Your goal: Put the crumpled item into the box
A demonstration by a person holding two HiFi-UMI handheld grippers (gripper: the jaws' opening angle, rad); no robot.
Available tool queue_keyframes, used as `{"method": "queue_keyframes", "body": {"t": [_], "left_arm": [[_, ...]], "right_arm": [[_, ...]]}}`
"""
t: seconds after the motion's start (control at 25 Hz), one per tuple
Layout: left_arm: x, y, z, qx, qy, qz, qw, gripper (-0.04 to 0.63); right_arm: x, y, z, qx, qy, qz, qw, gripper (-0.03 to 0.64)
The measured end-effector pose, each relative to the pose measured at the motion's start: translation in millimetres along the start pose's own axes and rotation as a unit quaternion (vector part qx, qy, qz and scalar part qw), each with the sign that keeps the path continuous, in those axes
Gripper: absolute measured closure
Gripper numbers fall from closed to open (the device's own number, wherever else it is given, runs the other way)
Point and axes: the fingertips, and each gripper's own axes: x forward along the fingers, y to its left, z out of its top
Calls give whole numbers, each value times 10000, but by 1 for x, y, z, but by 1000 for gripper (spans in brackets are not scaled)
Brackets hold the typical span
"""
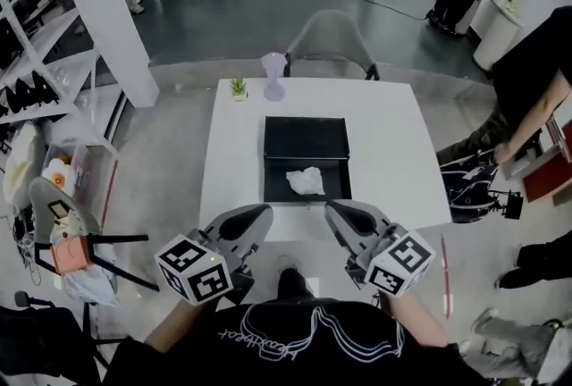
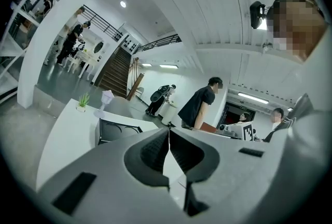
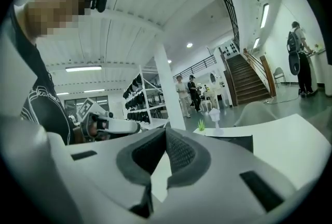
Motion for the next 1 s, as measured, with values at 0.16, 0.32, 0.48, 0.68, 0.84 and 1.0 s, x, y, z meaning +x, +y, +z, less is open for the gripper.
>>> {"method": "queue_keyframes", "body": {"t": [0.16,0.32,0.48,0.68,0.84,1.0], "left_arm": [[3,-9,-2,26,48,-90,9999,588],[3,-12,-7,25,88,-116,9999,588],[6,-11,-8,1,119,-131,9998,588],[14,-6,-9,-31,135,-124,9998,588],[19,-2,-8,-74,170,-122,9998,588],[28,3,-6,-78,173,-109,9998,588]], "right_arm": [[-11,1,2,210,-199,88,9995,614],[-14,2,0,266,-234,85,9993,614],[-11,3,-2,253,-189,132,9994,614],[-7,-6,-5,283,-157,145,9994,614],[-4,-12,-5,278,-85,134,9995,614],[-1,-22,-5,277,-19,121,9995,614]]}}
